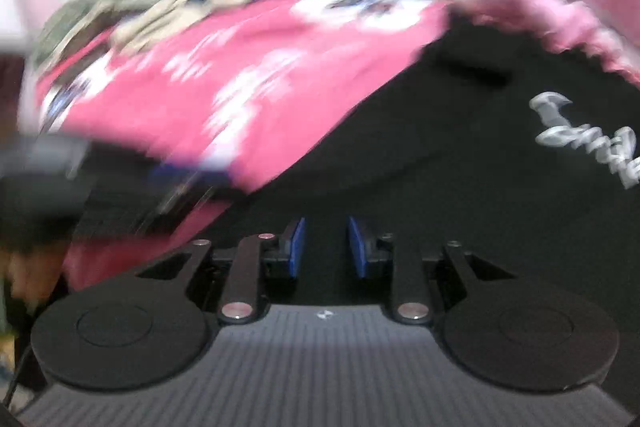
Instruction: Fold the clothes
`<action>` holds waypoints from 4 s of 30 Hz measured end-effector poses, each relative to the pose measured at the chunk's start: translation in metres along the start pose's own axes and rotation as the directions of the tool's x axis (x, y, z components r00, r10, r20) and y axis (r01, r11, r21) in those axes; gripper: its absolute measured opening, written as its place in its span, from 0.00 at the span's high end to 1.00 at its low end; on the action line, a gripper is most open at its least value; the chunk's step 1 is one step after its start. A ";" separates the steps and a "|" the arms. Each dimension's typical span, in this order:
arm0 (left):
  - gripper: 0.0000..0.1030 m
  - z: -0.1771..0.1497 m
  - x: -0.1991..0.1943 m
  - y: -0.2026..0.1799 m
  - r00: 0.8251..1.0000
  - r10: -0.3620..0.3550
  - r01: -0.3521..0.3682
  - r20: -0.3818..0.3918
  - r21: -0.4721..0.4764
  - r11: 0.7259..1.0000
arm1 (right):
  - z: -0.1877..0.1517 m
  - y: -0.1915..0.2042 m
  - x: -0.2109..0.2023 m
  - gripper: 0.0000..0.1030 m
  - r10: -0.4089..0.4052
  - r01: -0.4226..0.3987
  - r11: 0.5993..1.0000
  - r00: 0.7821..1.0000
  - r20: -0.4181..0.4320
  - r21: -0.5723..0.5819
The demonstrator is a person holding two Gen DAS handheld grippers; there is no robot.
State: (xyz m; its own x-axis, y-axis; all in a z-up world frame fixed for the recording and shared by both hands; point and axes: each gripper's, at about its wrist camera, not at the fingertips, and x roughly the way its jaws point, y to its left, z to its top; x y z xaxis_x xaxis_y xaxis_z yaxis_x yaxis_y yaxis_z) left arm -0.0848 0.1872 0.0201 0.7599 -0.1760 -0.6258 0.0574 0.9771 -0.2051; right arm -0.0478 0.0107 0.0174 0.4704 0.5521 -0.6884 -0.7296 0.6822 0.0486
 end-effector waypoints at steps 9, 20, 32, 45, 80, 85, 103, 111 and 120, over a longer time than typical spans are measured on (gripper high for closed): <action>0.61 0.005 -0.022 0.027 0.997 -0.026 0.035 0.072 -0.127 0.991 | 0.028 -0.019 -0.020 0.86 -0.039 0.044 0.995 0.997 0.067 -0.085; 0.44 0.010 -0.051 0.068 0.970 0.177 -0.144 0.164 -0.195 0.970 | 0.073 0.009 0.061 0.89 -0.023 0.031 0.986 0.999 0.047 -0.163; 0.43 0.006 -0.054 0.091 0.975 0.130 -0.069 0.179 -0.310 0.948 | 0.101 -0.107 0.118 0.86 -0.200 0.206 0.951 0.978 -0.053 0.230; 0.41 0.022 -0.014 0.008 0.963 -0.245 0.263 0.114 -0.186 0.947 | 0.083 -0.162 0.006 0.80 -0.085 0.007 0.912 0.981 0.172 0.410; 0.34 0.024 -0.008 -0.013 0.966 -0.231 0.205 -0.117 -0.197 0.959 | -0.139 -0.298 -0.185 0.60 -0.442 0.382 0.703 0.895 -0.053 0.600; 0.33 0.027 0.009 -0.033 0.947 -0.276 0.257 -0.165 -0.127 0.958 | -0.158 -0.277 -0.240 0.60 -0.474 0.338 0.652 0.880 0.017 0.679; 0.31 0.012 -0.034 -0.042 0.950 -0.268 0.275 -0.162 0.026 0.961 | -0.185 -0.183 -0.272 0.61 -0.478 0.419 0.789 0.878 0.020 0.450; 0.31 -0.011 -0.056 -0.028 0.960 -0.203 0.204 -0.195 -0.013 0.979 | -0.179 -0.195 -0.209 0.59 -0.363 0.312 0.802 0.932 0.001 0.509; 0.30 0.088 -0.033 -0.039 0.988 -0.153 0.152 -0.010 0.191 0.970 | -0.159 -0.204 -0.251 0.52 -0.409 0.253 0.729 0.906 0.109 0.636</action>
State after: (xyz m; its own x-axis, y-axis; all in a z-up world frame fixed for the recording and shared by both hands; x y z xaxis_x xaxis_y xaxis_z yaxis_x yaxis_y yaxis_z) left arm -0.0548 0.1652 0.1147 0.7358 -0.3243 -0.5945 0.2946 0.9438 -0.1501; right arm -0.0962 -0.3431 0.0650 0.7784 0.2735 -0.5651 -0.0973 0.9418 0.3218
